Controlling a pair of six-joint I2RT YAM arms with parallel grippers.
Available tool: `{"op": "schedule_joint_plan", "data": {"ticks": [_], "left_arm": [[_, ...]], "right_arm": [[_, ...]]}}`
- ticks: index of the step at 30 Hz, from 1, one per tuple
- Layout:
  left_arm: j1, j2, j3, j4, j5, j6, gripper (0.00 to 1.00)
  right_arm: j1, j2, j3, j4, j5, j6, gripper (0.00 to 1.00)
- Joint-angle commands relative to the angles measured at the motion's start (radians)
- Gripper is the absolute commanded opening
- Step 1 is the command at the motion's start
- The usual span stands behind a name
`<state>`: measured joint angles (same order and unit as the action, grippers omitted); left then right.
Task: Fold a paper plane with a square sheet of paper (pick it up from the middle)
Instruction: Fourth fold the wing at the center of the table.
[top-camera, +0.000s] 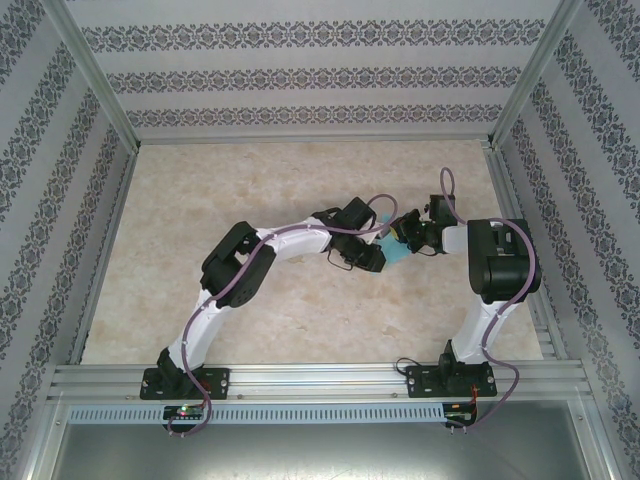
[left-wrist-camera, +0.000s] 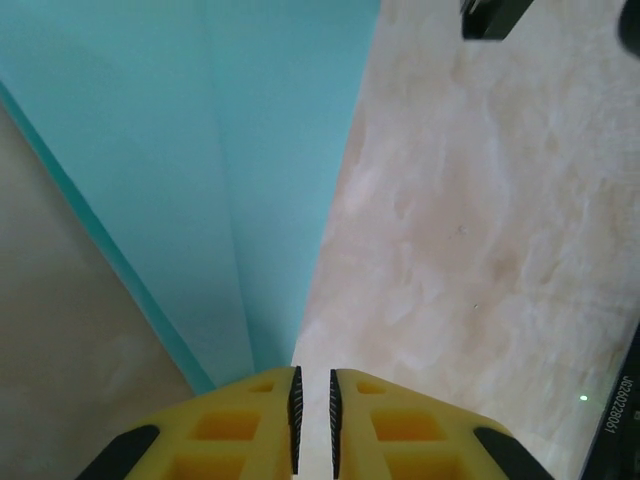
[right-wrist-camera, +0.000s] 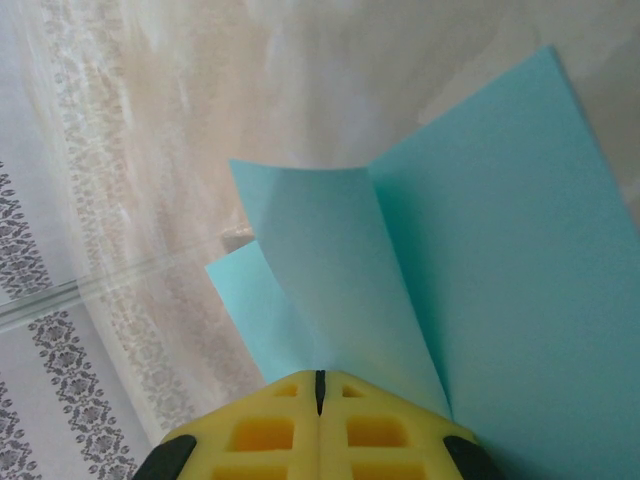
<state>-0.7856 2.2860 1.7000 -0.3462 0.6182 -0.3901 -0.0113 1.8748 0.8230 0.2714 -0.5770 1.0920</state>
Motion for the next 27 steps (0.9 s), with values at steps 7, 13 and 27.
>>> {"op": "schedule_joint_plan", "data": {"ticks": [7,13,27], "left_arm": [[0.018,0.016,0.053,0.001,0.04,0.004,0.2],[0.017,0.034,0.068,-0.064,0.016,0.057,0.2],[0.005,0.076,0.084,-0.195,-0.134,0.168,0.19]], "right_arm": [[-0.002,0.002,-0.01,-0.144,0.031,-0.031,0.0],[-0.007,-0.006,-0.005,-0.165,0.038,-0.043,0.0],[-0.011,-0.008,0.005,-0.172,0.032,-0.046,0.0]]}}
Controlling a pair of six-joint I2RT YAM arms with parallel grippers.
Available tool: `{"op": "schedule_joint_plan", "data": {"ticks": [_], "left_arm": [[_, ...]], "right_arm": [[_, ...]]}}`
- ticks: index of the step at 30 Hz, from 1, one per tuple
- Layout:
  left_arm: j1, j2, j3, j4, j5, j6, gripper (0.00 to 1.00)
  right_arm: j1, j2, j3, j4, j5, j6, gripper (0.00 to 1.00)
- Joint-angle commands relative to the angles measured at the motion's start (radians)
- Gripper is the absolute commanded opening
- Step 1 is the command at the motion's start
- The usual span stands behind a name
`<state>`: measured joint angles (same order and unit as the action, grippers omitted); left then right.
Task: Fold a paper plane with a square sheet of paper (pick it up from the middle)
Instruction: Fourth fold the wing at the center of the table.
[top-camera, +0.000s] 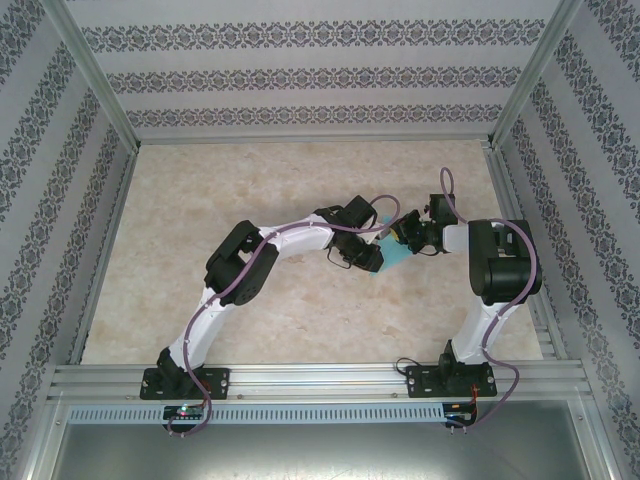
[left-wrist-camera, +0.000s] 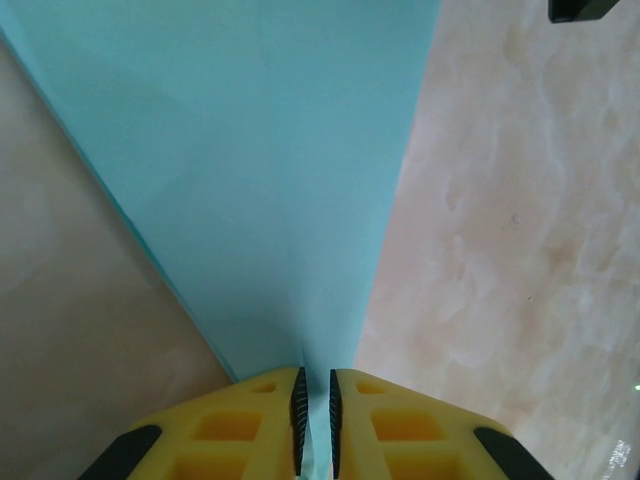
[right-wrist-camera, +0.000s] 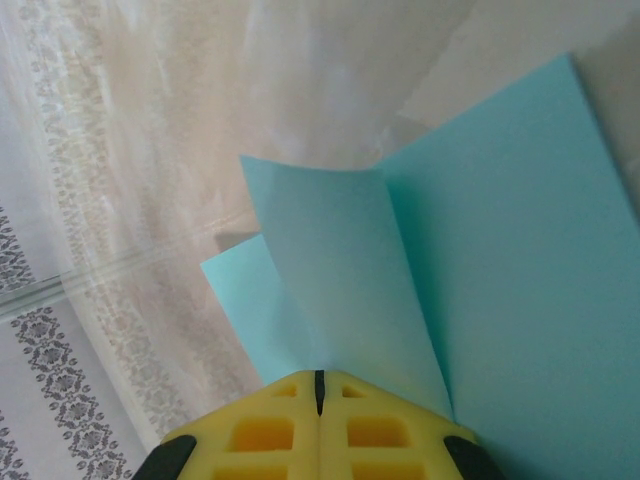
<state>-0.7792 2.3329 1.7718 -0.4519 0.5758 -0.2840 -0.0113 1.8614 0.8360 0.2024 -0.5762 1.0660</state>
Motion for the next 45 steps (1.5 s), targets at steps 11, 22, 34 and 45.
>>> {"op": "schedule_joint_plan", "data": {"ticks": [11,22,34,45], "left_arm": [[-0.018,0.013,-0.098,-0.119,-0.165,0.132,0.19],[-0.02,-0.019,-0.239,-0.089,-0.169,0.149,0.18],[-0.02,-0.038,-0.285,-0.089,-0.136,0.157,0.18],[-0.02,-0.028,-0.255,-0.1,-0.124,0.155,0.19]], "right_arm": [[-0.05,0.002,0.031,-0.101,0.023,-0.003,0.03],[-0.094,0.049,0.066,-0.018,0.028,0.059,0.05],[-0.137,0.116,0.117,0.05,-0.001,0.092,0.07],[-0.153,0.053,0.19,-0.068,-0.043,0.0,0.09]]}}
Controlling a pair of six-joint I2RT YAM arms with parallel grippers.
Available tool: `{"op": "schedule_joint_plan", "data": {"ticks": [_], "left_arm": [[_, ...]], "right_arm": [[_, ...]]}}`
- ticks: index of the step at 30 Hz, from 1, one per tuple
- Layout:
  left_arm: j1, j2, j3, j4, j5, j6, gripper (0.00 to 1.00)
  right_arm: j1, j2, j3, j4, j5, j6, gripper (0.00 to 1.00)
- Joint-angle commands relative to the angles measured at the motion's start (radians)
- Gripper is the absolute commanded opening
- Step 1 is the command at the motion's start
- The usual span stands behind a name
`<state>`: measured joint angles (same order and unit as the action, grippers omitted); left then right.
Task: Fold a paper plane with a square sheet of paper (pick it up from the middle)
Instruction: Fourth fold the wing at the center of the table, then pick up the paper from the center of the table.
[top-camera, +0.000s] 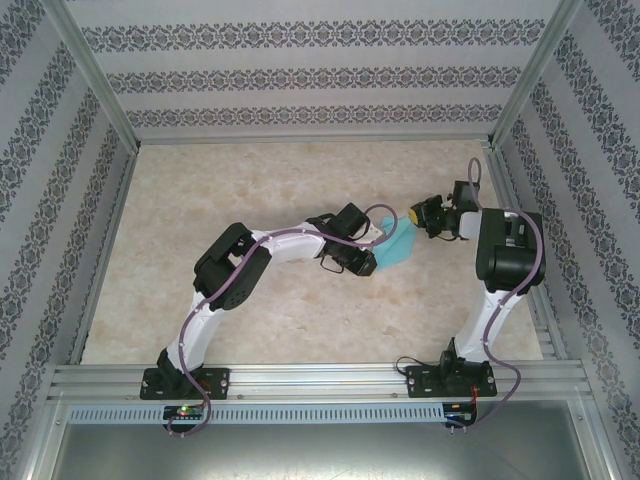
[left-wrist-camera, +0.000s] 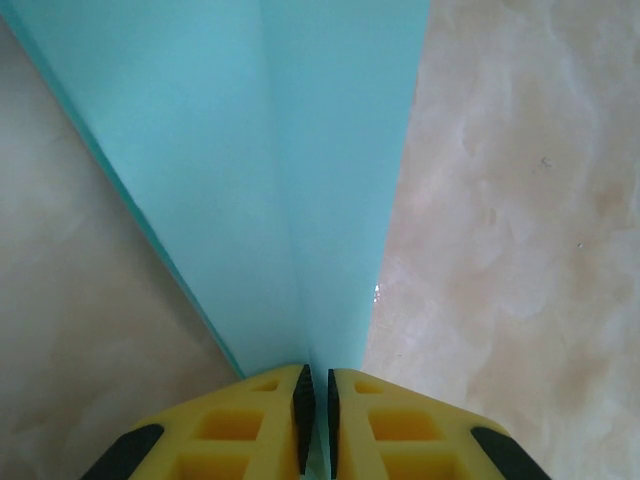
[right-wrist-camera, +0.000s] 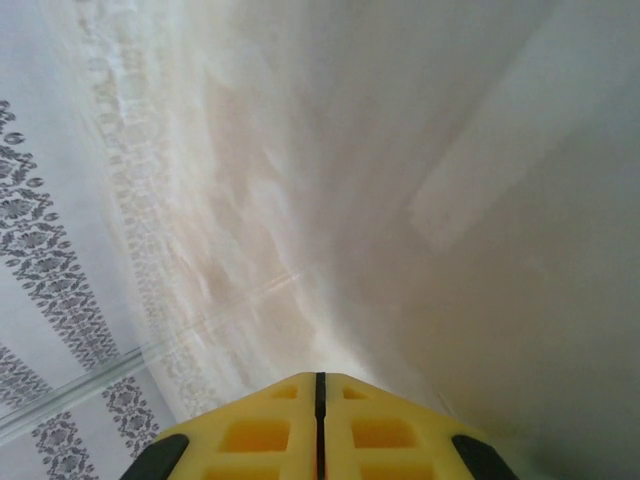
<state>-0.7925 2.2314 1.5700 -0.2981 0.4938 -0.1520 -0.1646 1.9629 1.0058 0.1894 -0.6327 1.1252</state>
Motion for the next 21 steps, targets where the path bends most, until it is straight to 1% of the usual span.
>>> {"op": "schedule_joint_plan", "data": {"ticks": [1,4,6,9,11,13,16,21], "left_arm": [[-0.007,0.074,-0.049,-0.252,-0.043,0.022,0.19],[-0.007,0.074,-0.041,-0.246,-0.037,0.016,0.19],[-0.007,0.075,-0.032,-0.248,-0.033,0.017,0.19],[-0.007,0.074,-0.028,-0.245,-0.026,0.017,0.19],[-0.007,0.073,-0.03,-0.241,-0.02,0.016,0.19],[-0.007,0.071,-0.032,-0.233,-0.013,0.014,0.19],[-0.007,0.06,-0.045,-0.219,-0.004,0.009,0.19],[-0.006,0.045,-0.071,-0.202,0.0,0.002,0.19]], "right_arm": [[0.0,-0.077,0.01,-0.064,0.013,-0.067,0.09],[0.008,-0.178,-0.024,-0.149,0.019,-0.133,0.11],[0.024,-0.241,-0.06,-0.194,-0.003,-0.157,0.14],[0.076,-0.331,-0.136,-0.21,-0.011,-0.162,0.15],[0.121,-0.356,-0.18,-0.182,-0.042,-0.133,0.16],[0.165,-0.353,-0.212,-0.132,-0.069,-0.094,0.16],[0.202,-0.315,-0.222,-0.11,-0.073,-0.087,0.16],[0.207,-0.215,-0.212,-0.063,-0.067,-0.095,0.16]]}}
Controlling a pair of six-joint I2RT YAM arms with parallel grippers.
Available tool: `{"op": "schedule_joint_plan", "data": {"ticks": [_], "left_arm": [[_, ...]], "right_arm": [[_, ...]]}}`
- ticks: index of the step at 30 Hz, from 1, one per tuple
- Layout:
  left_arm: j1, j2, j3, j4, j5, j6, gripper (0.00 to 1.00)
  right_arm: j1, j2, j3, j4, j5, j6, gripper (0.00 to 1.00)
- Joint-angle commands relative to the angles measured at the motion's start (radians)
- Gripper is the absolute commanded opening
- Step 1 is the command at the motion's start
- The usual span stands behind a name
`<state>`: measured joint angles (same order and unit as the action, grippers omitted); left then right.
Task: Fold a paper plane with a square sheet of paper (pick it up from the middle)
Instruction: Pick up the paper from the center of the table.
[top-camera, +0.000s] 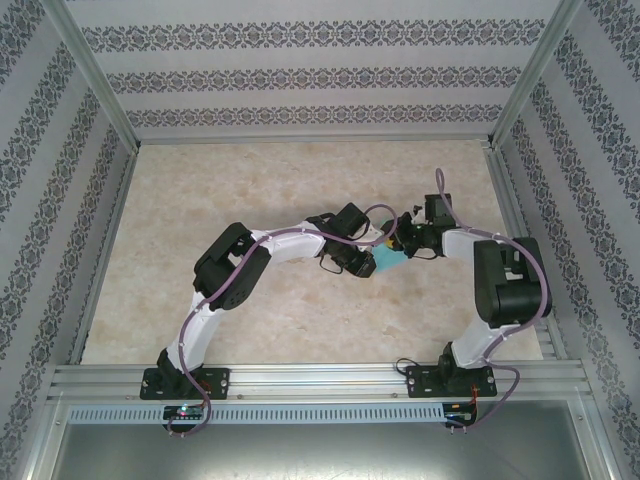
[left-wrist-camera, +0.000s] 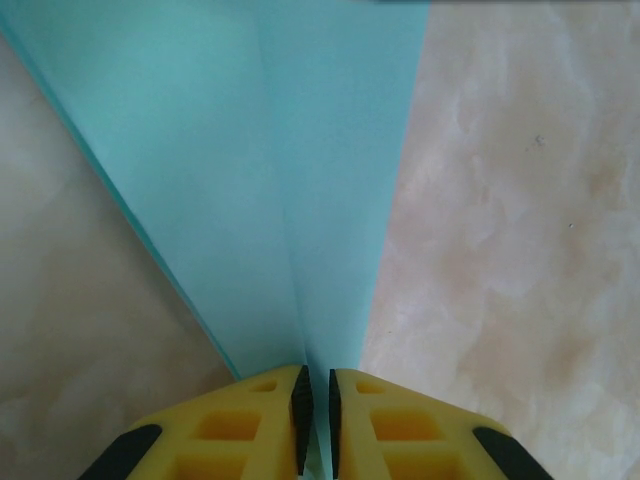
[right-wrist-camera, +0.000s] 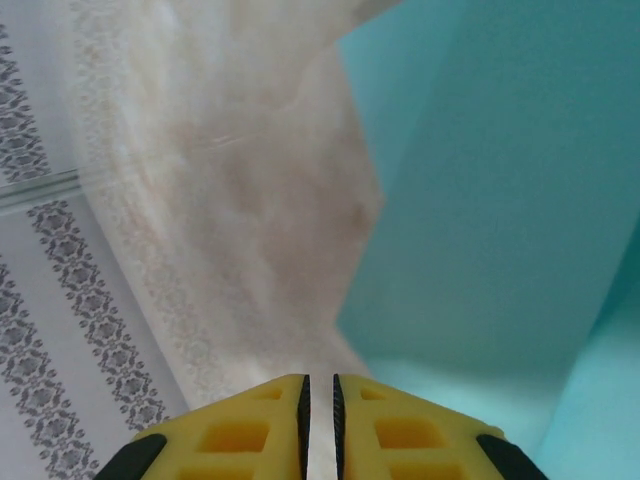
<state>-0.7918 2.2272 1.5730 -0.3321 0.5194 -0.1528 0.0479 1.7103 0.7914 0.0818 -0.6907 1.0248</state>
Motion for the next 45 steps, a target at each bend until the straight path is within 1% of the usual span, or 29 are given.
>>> {"op": "schedule_joint_plan", "data": {"ticks": [1,5,9,11,13,15,18,25,27,30,35,38,39,40,43,45], "left_arm": [[-0.007,0.045,-0.078,-0.164,-0.024,0.0,0.19],[-0.007,0.034,-0.091,-0.16,-0.025,-0.001,0.19],[-0.007,0.027,-0.094,-0.163,-0.028,0.001,0.19],[-0.007,0.027,-0.093,-0.163,-0.024,-0.001,0.2],[-0.007,0.025,-0.09,-0.162,-0.018,-0.005,0.2],[-0.007,0.022,-0.085,-0.161,-0.01,-0.009,0.2],[-0.007,0.02,-0.074,-0.162,0.006,-0.017,0.22],[-0.009,-0.022,-0.024,-0.159,0.043,-0.044,0.26],[-0.014,-0.045,-0.014,-0.149,0.043,-0.057,0.28],[-0.017,-0.074,0.005,-0.139,0.044,-0.071,0.3],[-0.017,-0.125,0.037,-0.119,0.058,-0.09,0.33],[-0.016,-0.149,0.061,-0.136,0.015,-0.067,0.36],[-0.015,-0.149,0.075,-0.151,-0.01,-0.053,0.37],[-0.014,-0.145,0.092,-0.17,-0.042,-0.039,0.38],[-0.006,-0.111,0.147,-0.221,-0.123,0.002,0.41],[0.005,-0.08,0.184,-0.239,-0.118,0.01,0.41]], "right_arm": [[-0.008,0.057,0.011,0.037,-0.005,-0.005,0.16],[-0.031,0.111,0.045,0.01,0.01,-0.043,0.16],[-0.068,0.119,0.091,-0.072,0.07,-0.116,0.17],[-0.09,0.132,0.111,-0.082,0.065,-0.131,0.18],[-0.112,0.14,0.136,-0.112,0.088,-0.167,0.18],[-0.13,0.151,0.15,-0.093,0.07,-0.184,0.18],[-0.147,0.151,0.184,-0.132,0.059,-0.217,0.19],[-0.164,0.02,0.199,-0.243,0.044,-0.287,0.23],[-0.167,-0.017,0.179,-0.258,0.024,-0.304,0.24],[-0.169,-0.084,0.14,-0.28,-0.005,-0.34,0.28],[-0.171,-0.224,0.075,-0.329,0.004,-0.414,0.36],[-0.171,-0.306,0.043,-0.358,0.014,-0.443,0.41],[-0.17,-0.33,0.028,-0.36,0.013,-0.444,0.47],[-0.171,-0.351,0.018,-0.369,0.013,-0.449,0.49],[-0.169,-0.406,-0.009,-0.377,-0.002,-0.457,0.53],[-0.169,-0.434,-0.023,-0.387,-0.003,-0.459,0.54]]}}
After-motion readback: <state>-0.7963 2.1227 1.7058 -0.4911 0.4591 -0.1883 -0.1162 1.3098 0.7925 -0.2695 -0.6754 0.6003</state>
